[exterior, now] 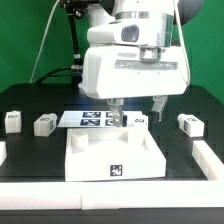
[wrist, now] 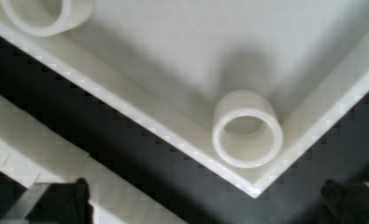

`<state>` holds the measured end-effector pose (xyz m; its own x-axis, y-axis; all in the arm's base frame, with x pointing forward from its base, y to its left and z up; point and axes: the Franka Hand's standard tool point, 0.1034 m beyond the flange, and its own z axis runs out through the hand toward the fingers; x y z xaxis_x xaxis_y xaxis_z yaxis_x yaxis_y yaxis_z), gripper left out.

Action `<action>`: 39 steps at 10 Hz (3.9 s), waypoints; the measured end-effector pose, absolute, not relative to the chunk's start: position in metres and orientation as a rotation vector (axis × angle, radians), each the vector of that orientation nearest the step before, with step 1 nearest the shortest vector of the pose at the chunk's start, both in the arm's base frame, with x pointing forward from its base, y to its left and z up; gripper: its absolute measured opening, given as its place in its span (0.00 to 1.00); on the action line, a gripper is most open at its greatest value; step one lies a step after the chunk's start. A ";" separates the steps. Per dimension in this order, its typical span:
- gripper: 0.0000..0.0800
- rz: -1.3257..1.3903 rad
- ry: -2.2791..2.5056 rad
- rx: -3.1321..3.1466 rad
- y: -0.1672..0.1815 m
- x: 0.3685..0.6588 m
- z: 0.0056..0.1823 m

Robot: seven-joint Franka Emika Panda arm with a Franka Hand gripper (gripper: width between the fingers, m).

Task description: Assemble one leg

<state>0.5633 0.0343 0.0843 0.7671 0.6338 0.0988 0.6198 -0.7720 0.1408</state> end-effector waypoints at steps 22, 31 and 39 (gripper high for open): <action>0.81 0.078 1.583 2.604 0.006 0.519 0.075; 0.81 -0.024 2.093 2.217 0.001 0.486 0.056; 0.81 -0.152 2.320 2.093 -0.006 0.439 0.026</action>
Offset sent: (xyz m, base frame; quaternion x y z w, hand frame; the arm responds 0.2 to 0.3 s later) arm 0.0000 0.0000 0.0000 0.0000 0.0000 0.0000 1.0000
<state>0.4389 -0.0063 0.0261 -0.1045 0.9917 -0.0752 0.9930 0.0999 -0.0630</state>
